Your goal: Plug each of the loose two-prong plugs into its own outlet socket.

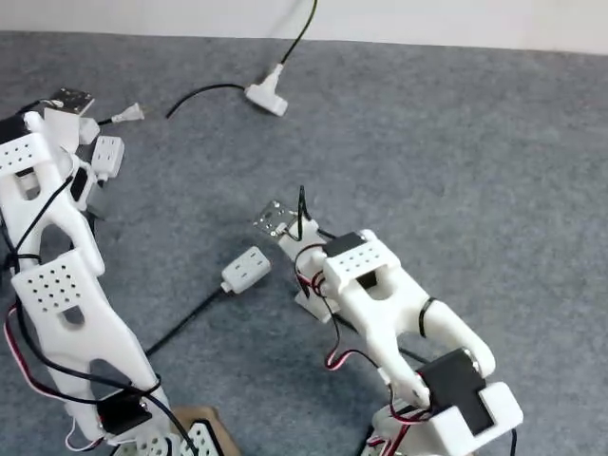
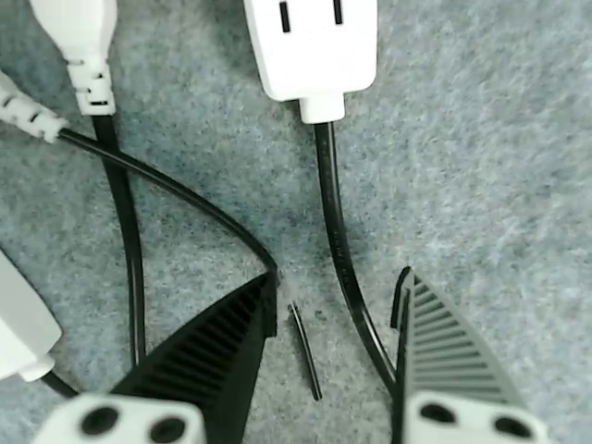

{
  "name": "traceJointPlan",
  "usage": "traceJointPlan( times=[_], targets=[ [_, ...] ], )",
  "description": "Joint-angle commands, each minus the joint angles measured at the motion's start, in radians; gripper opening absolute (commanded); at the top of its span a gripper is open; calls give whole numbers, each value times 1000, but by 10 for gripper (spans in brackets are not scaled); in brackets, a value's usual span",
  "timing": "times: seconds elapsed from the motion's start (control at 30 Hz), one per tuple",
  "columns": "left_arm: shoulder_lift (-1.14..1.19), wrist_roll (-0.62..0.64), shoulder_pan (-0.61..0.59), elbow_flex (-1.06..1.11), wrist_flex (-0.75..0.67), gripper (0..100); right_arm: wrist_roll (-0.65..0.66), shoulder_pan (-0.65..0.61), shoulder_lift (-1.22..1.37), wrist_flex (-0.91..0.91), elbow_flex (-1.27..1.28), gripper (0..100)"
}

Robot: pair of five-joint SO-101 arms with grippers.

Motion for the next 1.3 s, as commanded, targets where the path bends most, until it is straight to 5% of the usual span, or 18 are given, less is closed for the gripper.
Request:
traceJointPlan(
  times=[0.0,0.5,0.8,0.97,1.27],
  targets=[
    [-18,-3,35,-39,61,220,-40,8,-33,-2,22,6],
    [-18,192,283,-154,94,220,-23,38,-286,-490,45,7],
    [-8,278,423,-251,11,220,-29,84,-145,-484,-232,7],
    [28,371,424,-257,-98,223,-147,133,-8,-469,-438,7],
    [-35,419,421,-259,-187,223,-121,140,274,-128,-714,8]
  ],
)
